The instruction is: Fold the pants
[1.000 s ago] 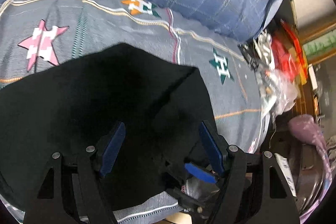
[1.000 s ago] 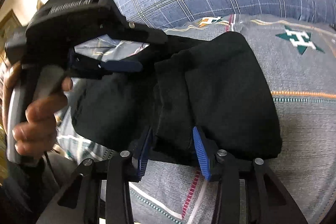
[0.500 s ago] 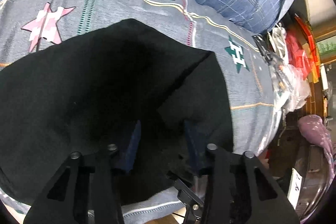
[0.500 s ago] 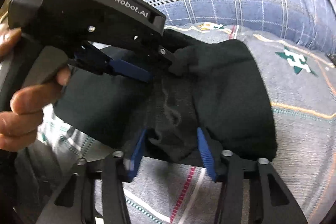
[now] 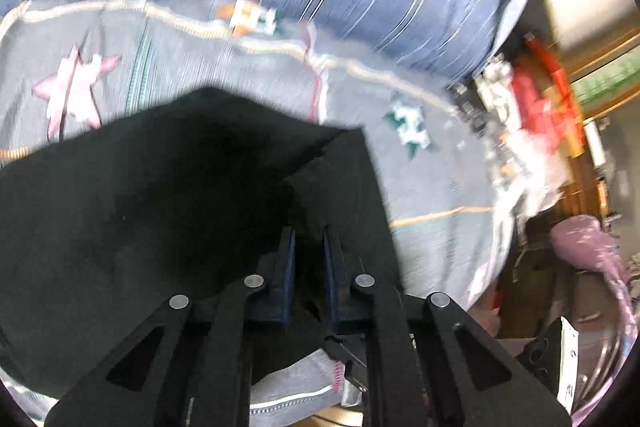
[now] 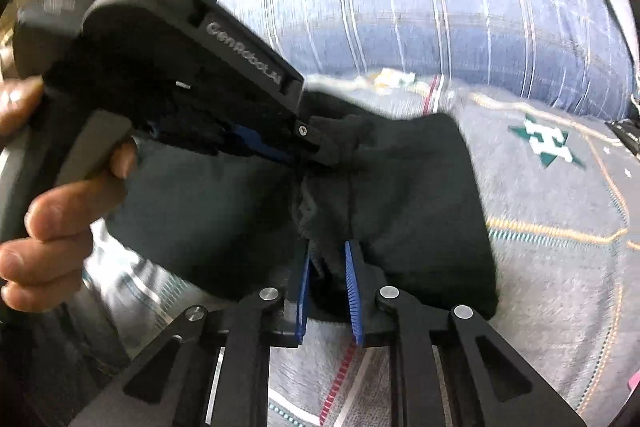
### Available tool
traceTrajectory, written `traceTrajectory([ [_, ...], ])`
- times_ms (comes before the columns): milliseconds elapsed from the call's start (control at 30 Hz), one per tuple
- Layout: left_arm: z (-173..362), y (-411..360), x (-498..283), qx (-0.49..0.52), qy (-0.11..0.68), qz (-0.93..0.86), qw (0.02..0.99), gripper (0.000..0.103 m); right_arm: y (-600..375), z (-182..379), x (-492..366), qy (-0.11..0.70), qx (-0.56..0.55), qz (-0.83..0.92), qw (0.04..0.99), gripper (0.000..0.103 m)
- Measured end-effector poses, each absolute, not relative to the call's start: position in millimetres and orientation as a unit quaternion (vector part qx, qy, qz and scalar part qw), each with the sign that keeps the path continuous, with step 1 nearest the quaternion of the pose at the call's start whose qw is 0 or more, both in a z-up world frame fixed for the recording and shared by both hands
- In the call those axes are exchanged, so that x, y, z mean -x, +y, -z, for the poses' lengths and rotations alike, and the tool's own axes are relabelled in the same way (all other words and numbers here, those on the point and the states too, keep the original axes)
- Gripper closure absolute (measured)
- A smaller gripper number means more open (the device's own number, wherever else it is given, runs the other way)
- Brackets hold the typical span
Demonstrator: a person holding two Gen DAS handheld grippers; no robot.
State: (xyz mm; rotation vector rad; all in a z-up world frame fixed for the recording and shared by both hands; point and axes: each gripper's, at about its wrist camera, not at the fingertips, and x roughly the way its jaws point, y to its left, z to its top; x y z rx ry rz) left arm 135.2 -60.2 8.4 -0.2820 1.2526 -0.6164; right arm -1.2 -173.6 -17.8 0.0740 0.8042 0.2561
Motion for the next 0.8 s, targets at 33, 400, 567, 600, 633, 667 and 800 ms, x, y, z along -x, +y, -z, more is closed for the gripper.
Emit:
traceTrajectory([
  [33,-11.5,-58.4,-137.9,0.131,0.568,0.284,0.761,0.093,-174.5,10.5,-0.5,0.380,-0.045,-0.132,0.915,0.087],
  [400,2.1,-22.5,-150.6,0.113,0.556,0.222,0.793,0.065,-160.9,48.0,-28.7,0.449,-0.095,-0.135,0.878,0.073],
  [567,-29.2,55.8,-123.9,0.134,0.489,0.173,0.845,0.037,-155.0,35.7,-22.3,0.444,-0.104,-0.138,0.879,0.056],
  [600,-27.5,75.9,-117.0,0.143,0.484,0.151,0.850,0.037,-153.7,30.9,-19.9,0.437,-0.098,-0.140,0.883,0.052],
  [633,-24.8,97.5,-110.5,0.155,0.481,0.125,0.854,0.037,-151.4,24.4,-16.0,0.428,-0.095,-0.146,0.887,0.050],
  [667,-19.8,119.3,-103.1,0.172,0.479,0.098,0.855,0.037,-149.7,17.8,-11.0,0.421,-0.098,-0.154,0.889,0.050],
  [800,6.0,185.2,-71.0,0.269,0.485,0.060,0.830,0.037,-132.8,-3.2,-1.0,0.406,-0.126,-0.203,0.882,0.046],
])
